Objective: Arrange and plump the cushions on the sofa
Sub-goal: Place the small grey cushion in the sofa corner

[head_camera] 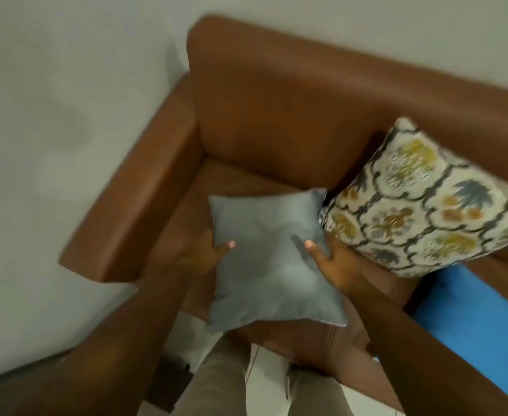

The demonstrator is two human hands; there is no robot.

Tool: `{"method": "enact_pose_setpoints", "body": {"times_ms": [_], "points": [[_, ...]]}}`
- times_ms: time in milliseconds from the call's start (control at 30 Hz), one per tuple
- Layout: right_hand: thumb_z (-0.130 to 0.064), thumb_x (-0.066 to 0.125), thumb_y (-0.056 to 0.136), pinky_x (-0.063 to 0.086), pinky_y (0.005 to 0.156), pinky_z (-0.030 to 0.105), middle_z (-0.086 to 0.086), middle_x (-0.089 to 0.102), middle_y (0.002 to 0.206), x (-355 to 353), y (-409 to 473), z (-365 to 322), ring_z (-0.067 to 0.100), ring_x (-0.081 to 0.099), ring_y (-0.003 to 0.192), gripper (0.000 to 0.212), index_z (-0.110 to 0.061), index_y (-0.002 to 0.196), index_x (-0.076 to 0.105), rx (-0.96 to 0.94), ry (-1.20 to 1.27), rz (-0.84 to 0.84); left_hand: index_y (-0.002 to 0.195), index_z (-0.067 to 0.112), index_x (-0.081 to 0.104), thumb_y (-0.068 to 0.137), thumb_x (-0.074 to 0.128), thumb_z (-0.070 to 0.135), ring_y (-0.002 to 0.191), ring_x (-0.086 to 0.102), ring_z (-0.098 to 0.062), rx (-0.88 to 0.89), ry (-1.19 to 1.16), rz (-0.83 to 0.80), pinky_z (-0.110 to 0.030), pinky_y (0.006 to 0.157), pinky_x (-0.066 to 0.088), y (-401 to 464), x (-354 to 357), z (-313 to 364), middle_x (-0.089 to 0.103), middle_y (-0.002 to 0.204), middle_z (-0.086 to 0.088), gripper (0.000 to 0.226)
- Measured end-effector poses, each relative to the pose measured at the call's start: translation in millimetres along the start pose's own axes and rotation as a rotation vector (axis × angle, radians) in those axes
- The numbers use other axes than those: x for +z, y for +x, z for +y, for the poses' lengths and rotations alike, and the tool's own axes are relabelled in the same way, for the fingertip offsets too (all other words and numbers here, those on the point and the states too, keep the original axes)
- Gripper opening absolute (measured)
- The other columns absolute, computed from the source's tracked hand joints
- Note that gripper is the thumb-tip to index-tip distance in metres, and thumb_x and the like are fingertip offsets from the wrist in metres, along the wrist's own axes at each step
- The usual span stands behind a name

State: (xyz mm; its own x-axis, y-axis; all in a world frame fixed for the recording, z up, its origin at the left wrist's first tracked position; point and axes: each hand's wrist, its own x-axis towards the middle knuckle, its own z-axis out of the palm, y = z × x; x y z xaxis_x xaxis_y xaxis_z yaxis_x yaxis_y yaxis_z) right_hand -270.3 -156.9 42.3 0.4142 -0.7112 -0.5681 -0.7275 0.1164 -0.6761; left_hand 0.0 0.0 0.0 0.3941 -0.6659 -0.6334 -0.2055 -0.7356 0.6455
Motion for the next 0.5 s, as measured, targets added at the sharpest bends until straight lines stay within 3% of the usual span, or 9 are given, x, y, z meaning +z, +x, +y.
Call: {"method": "enact_pose_setpoints", "body": {"times_ms": [100, 167, 233, 300, 367, 433, 500], "points": [[-0.076, 0.057, 0.081, 0.041, 0.101, 0.035, 0.008, 0.058, 0.142, 29.4, 30.5, 38.0, 0.029, 0.054, 0.129, 0.091, -0.015, 0.148, 0.047, 0.200, 0.078, 0.075, 0.149, 0.025, 0.051, 0.053, 0.074, 0.091, 0.127, 0.064, -0.024, -0.243, -0.207, -0.026, -0.050, 0.106, 0.054, 45.8, 35.6, -92.2, 0.063, 0.145, -0.001, 0.118], [-0.079, 0.061, 0.078, 0.044, 0.106, 0.041, 0.011, 0.049, 0.153, 45.7, 39.5, 63.5, 0.035, 0.051, 0.136, 0.101, -0.017, 0.154, 0.036, 0.319, 0.111, 0.071, 0.154, 0.034, 0.042, 0.050, 0.072, 0.093, 0.137, 0.057, -0.024, -0.329, -0.303, -0.071, -0.052, 0.110, 0.050, 44.7, 55.5, -113.0, 0.055, 0.154, 0.005, 0.123], [-0.076, 0.065, 0.077, 0.046, 0.105, 0.042, 0.010, 0.050, 0.153, 61.8, 50.2, 81.6, 0.035, 0.052, 0.135, 0.102, -0.017, 0.155, 0.034, 0.383, 0.118, 0.106, 0.159, 0.028, 0.038, 0.053, 0.069, 0.094, 0.146, 0.047, -0.025, -0.344, -0.321, -0.072, -0.051, 0.118, 0.042, 35.6, 60.7, -91.4, 0.046, 0.162, 0.004, 0.129], [-0.072, 0.067, 0.078, 0.049, 0.099, 0.039, 0.010, 0.058, 0.144, 69.4, 57.7, 79.4, 0.033, 0.058, 0.128, 0.093, -0.017, 0.148, 0.043, 0.393, 0.131, 0.156, 0.159, 0.022, 0.039, 0.065, 0.067, 0.088, 0.148, 0.044, -0.026, -0.355, -0.340, -0.064, -0.046, 0.122, 0.037, 32.4, 57.5, -76.5, 0.045, 0.162, 0.000, 0.118], [-0.072, 0.063, 0.083, 0.050, 0.100, 0.043, 0.011, 0.060, 0.141, 67.9, 60.4, 58.4, 0.035, 0.059, 0.126, 0.086, -0.015, 0.145, 0.046, 0.395, 0.137, 0.182, 0.159, 0.023, 0.037, 0.073, 0.061, 0.086, 0.149, 0.042, -0.023, -0.299, -0.320, 0.032, -0.044, 0.125, 0.033, 30.0, 50.2, -67.5, 0.045, 0.163, 0.001, 0.111], [-0.067, 0.056, 0.091, 0.045, 0.097, 0.038, 0.010, 0.059, 0.143, 61.0, 59.8, 26.4, 0.033, 0.057, 0.127, 0.074, -0.016, 0.144, 0.047, 0.365, 0.118, 0.176, 0.163, 0.022, 0.030, 0.066, 0.054, 0.095, 0.154, 0.035, -0.024, -0.275, -0.301, 0.131, -0.044, 0.128, 0.026, 26.5, 27.8, -46.1, 0.037, 0.167, 0.000, 0.123], [-0.066, 0.053, 0.092, 0.040, 0.095, 0.032, 0.002, 0.058, 0.141, 50.3, 53.2, -11.2, 0.023, 0.056, 0.125, 0.069, -0.023, 0.146, 0.048, 0.260, 0.178, 0.123, 0.164, 0.018, 0.024, 0.075, 0.052, 0.089, 0.157, 0.028, -0.028, -0.306, -0.263, 0.179, -0.042, 0.130, 0.019, 31.2, -7.4, -23.1, 0.028, 0.171, -0.003, 0.117]]}}
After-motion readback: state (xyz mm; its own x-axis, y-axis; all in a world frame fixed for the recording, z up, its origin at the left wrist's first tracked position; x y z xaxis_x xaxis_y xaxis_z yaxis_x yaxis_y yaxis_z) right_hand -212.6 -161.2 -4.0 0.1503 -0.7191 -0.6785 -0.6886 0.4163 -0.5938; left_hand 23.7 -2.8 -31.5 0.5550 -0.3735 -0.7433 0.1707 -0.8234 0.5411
